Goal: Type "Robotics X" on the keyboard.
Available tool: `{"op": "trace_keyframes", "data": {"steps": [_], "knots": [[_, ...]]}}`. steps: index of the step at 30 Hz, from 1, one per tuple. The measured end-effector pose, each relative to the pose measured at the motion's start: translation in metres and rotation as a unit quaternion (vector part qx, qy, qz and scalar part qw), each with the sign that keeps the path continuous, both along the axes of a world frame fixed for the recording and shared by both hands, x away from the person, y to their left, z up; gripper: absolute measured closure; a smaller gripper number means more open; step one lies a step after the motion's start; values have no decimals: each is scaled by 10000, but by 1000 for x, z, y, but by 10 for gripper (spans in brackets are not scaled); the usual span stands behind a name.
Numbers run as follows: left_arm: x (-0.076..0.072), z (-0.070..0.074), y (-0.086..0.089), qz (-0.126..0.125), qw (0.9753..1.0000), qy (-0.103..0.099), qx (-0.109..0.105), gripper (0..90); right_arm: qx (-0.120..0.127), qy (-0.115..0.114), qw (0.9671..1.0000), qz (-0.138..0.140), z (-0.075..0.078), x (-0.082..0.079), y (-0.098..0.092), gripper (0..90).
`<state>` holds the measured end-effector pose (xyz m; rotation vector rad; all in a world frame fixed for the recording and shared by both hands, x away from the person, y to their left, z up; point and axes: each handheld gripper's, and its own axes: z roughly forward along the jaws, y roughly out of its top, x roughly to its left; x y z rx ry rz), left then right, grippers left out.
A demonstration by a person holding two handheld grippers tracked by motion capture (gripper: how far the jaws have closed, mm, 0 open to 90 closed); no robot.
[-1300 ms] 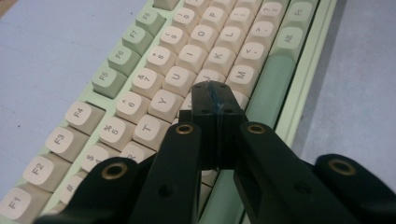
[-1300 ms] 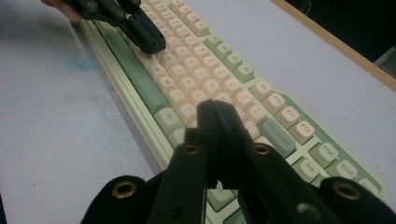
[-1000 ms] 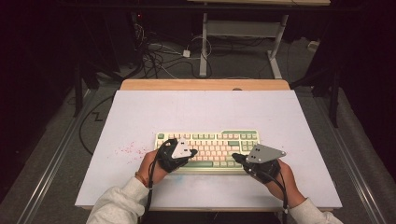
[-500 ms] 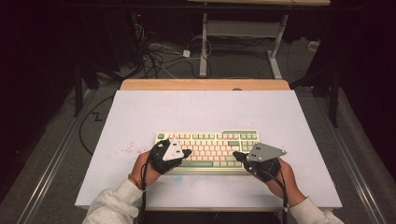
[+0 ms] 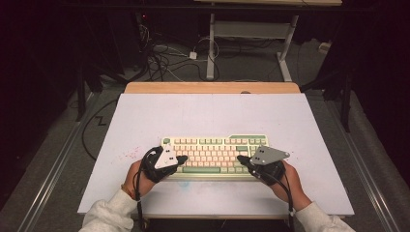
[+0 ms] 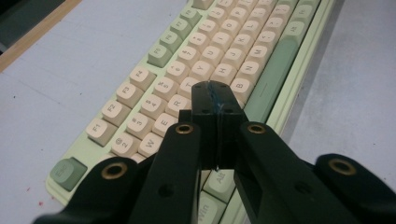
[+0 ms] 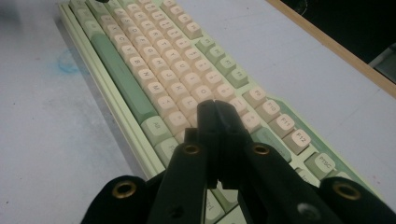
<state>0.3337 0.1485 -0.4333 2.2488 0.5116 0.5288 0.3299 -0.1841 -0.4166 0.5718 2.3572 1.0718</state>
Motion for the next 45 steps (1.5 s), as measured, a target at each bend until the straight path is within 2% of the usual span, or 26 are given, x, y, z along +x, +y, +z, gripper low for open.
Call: {"op": "trace_keyframes", "data": {"steps": [12,17,22,30,45], "knots": [[-9,-4,17,150,9999,24,75,878,-96,34,9999,92,-3,11,20,900],[-12,-6,26,223,9997,55,58,878,-130,78,9998,123,-6,21,33,900],[-13,-7,33,280,9996,81,40,878,-278,141,9994,149,-13,29,47,900],[-14,-9,35,256,9996,112,53,878,-440,234,9987,126,-19,45,60,900],[-12,-10,33,212,9996,141,73,878,-835,385,9957,70,-30,58,68,900]]}}
